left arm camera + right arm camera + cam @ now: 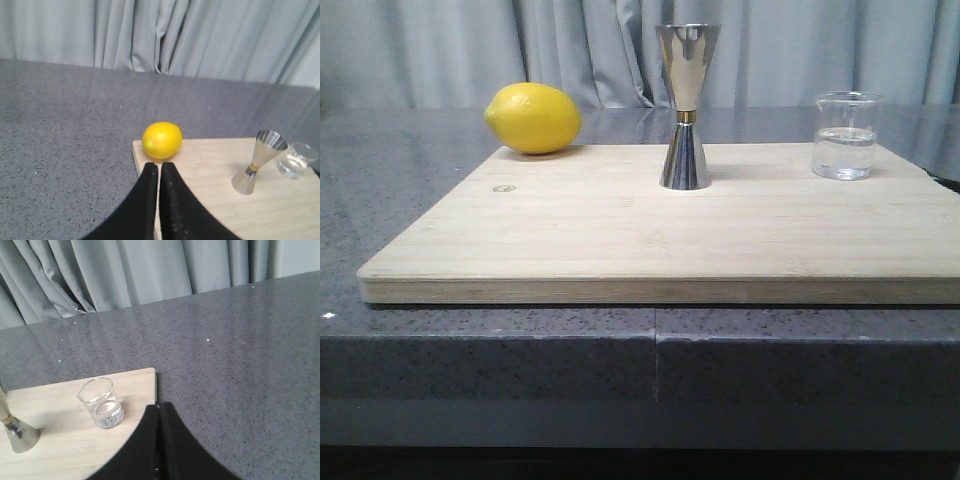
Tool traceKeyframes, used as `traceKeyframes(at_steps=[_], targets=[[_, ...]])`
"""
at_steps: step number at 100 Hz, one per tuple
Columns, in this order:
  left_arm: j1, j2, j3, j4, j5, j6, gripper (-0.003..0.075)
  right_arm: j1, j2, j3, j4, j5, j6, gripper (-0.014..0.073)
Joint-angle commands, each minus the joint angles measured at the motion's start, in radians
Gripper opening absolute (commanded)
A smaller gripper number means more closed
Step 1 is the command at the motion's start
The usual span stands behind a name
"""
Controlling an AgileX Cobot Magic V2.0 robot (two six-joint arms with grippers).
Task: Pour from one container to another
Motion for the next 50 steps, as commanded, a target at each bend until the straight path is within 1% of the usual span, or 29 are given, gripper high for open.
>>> traceKeyframes(at_steps=[1, 12, 20, 21, 22, 28, 35, 40, 45, 50], targets=[[-0.005, 0.125, -0.145, -0.016, 0.065, 0.081, -0.0020, -0.006, 0.096, -0.111, -0.013, -0.010, -0.005, -0.0061], [-0.005, 0.279, -0.269, -0.049, 0.192, 0.179, -0.0020, -0.006, 0.201, -0.208, -0.013, 0.073, -0.005, -0.0061], [-0.005, 0.368, -0.343, -0.105, 0.275, 0.276, -0.0020, -0.006, 0.260, -0.257, -0.013, 0.108, -0.007, -0.0060], [-0.005, 0.383, -0.348, -0.120, 0.290, 0.286, -0.0020, -0.006, 0.264, -0.260, -0.013, 0.110, -0.009, -0.0060], [-0.005, 0.404, -0.365, -0.146, 0.310, 0.324, -0.0020, -0.004, 0.281, -0.270, -0.013, 0.113, -0.009, -0.0060], [-0.005, 0.448, -0.385, -0.211, 0.355, 0.384, -0.0019, -0.004, 0.301, -0.280, -0.013, 0.113, -0.009, -0.0057], [-0.005, 0.504, -0.403, -0.312, 0.408, 0.494, -0.0019, -0.003, 0.329, -0.293, -0.013, 0.110, -0.009, -0.0035], [-0.005, 0.535, -0.405, -0.381, 0.436, 0.577, -0.0018, -0.003, 0.346, -0.295, -0.013, 0.106, -0.010, 0.0007], [-0.005, 0.565, -0.405, -0.438, 0.460, 0.648, -0.0006, -0.003, 0.359, -0.295, -0.013, 0.099, -0.028, 0.0071], [-0.005, 0.591, -0.405, -0.481, 0.481, 0.699, 0.0032, -0.003, 0.373, -0.295, -0.013, 0.097, -0.068, 0.0173]])
